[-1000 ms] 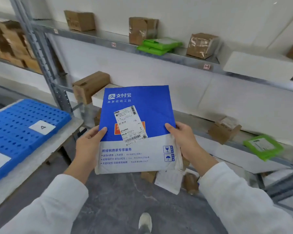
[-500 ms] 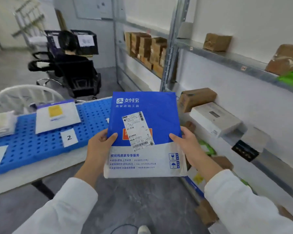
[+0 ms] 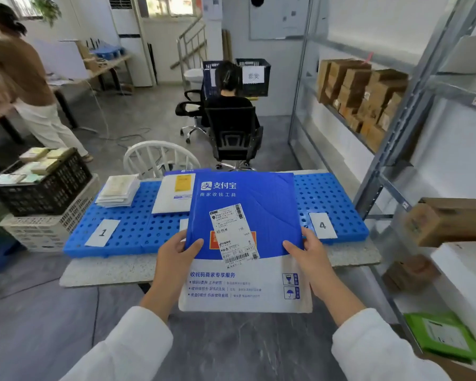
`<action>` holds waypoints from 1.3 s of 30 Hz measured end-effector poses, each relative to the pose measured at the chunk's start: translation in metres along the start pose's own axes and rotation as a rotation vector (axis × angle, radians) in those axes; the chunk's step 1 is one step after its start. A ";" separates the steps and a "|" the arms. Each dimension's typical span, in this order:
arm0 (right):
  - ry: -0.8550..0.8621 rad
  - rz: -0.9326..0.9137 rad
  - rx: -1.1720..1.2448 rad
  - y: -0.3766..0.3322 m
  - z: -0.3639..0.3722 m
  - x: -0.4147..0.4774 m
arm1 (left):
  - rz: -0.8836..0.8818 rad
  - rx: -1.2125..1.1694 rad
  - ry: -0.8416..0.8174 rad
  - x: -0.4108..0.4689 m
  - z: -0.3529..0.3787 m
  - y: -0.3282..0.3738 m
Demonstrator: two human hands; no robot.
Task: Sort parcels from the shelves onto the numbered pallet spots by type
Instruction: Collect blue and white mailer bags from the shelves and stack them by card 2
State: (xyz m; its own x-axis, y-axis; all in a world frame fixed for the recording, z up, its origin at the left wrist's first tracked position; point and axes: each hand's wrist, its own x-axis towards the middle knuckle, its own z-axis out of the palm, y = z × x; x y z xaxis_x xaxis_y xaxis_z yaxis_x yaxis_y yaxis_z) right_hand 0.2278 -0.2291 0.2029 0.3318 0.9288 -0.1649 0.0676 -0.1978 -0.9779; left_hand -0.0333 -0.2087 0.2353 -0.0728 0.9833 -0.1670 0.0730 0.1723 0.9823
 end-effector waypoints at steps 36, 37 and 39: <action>-0.125 0.049 -0.209 -0.044 0.254 0.270 | -0.140 -0.159 0.183 0.304 -0.124 0.003; -0.120 0.054 -0.213 -0.046 0.264 0.277 | -0.139 -0.149 0.175 0.316 -0.131 0.002; -0.122 0.063 -0.212 -0.046 0.283 0.289 | -0.144 -0.137 0.159 0.341 -0.144 -0.001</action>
State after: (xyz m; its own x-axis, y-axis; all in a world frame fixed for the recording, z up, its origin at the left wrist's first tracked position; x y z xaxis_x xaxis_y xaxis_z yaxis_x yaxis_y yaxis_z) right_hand 0.0542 0.1372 0.1637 0.2261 0.9410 -0.2519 0.2501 -0.3060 -0.9186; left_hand -0.2018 0.1177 0.1896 -0.2290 0.9256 -0.3014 -0.0842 0.2896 0.9534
